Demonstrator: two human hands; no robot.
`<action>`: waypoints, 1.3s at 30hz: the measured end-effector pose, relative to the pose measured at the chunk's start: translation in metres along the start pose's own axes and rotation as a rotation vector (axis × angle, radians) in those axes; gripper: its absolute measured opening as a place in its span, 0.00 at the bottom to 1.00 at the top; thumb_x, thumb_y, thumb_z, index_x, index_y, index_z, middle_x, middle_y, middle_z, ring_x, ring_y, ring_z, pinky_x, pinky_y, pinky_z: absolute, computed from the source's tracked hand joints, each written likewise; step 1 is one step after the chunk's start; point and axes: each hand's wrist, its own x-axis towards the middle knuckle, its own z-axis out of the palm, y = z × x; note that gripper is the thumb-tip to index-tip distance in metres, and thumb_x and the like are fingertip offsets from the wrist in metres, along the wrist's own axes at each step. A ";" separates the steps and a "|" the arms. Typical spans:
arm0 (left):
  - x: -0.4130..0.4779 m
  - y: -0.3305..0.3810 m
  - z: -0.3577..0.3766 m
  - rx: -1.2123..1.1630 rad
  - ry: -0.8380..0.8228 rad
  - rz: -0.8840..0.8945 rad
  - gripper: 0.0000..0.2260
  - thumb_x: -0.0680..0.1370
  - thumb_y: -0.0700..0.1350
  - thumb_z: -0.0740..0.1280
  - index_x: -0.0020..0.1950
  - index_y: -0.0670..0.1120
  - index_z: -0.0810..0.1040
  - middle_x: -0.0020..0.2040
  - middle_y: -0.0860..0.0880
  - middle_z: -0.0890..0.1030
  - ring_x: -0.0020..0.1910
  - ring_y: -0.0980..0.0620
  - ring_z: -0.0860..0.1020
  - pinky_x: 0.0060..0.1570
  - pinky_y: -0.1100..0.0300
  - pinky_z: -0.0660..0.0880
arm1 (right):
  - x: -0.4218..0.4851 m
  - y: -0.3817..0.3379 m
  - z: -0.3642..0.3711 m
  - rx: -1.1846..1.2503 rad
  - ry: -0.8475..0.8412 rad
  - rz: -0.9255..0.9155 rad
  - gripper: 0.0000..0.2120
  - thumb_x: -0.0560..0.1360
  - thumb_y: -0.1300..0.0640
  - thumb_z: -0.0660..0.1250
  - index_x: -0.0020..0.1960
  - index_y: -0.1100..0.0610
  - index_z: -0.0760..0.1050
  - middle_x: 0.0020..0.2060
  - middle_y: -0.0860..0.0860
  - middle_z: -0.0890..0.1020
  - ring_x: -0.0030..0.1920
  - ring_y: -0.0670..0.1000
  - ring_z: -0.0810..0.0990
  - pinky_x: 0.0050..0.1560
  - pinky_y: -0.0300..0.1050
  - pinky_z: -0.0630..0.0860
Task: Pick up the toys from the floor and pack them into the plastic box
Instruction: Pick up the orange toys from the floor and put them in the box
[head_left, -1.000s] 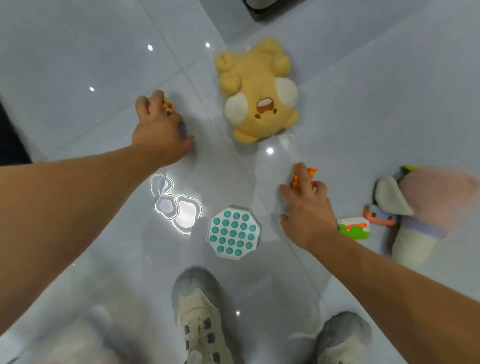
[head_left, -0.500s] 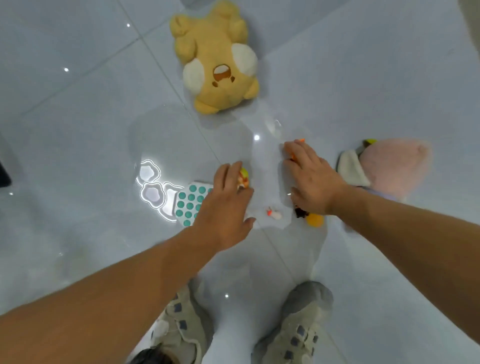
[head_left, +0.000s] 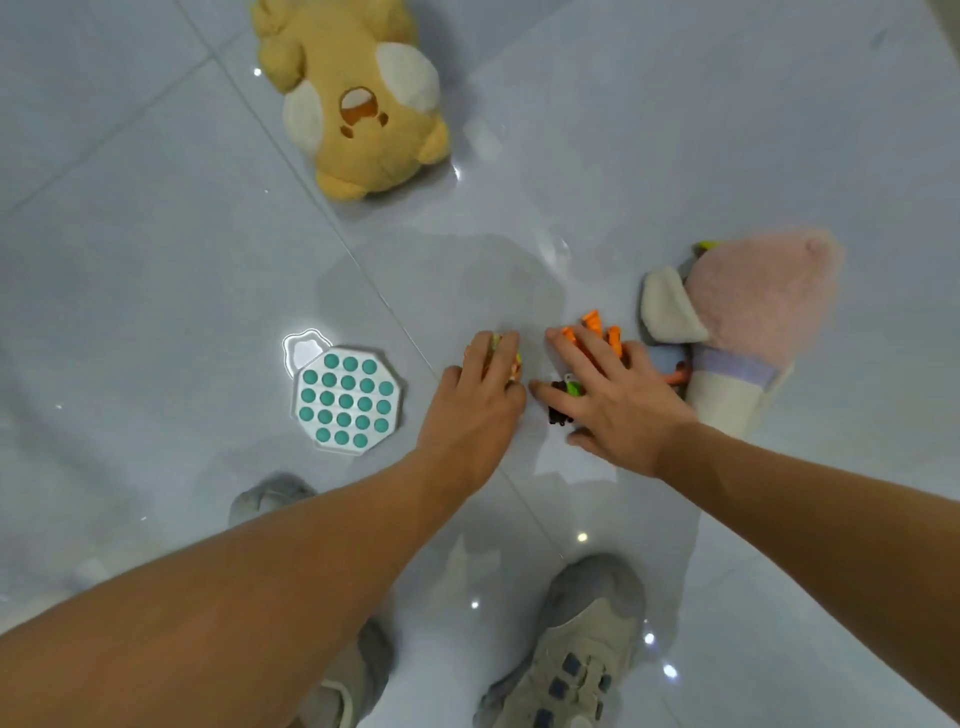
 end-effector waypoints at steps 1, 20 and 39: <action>0.001 -0.002 0.001 0.002 0.008 0.013 0.09 0.72 0.40 0.66 0.51 0.41 0.82 0.72 0.38 0.68 0.70 0.35 0.66 0.49 0.46 0.75 | 0.002 0.001 0.002 -0.021 0.005 -0.016 0.32 0.72 0.41 0.66 0.71 0.47 0.60 0.77 0.62 0.50 0.73 0.67 0.55 0.55 0.63 0.68; -0.001 0.001 -0.009 -0.011 -0.058 -0.096 0.13 0.70 0.43 0.73 0.53 0.43 0.81 0.72 0.40 0.65 0.70 0.36 0.61 0.48 0.47 0.76 | 0.008 -0.001 -0.001 0.180 0.230 -0.069 0.02 0.70 0.61 0.67 0.43 0.57 0.77 0.66 0.60 0.71 0.60 0.62 0.71 0.28 0.49 0.76; -0.290 -0.039 -0.201 -0.323 0.209 -0.653 0.09 0.69 0.48 0.74 0.47 0.48 0.81 0.72 0.43 0.66 0.70 0.42 0.60 0.42 0.53 0.81 | -0.062 -0.201 -0.265 0.137 0.201 -0.324 0.11 0.64 0.54 0.75 0.45 0.52 0.78 0.67 0.57 0.72 0.60 0.58 0.73 0.26 0.44 0.76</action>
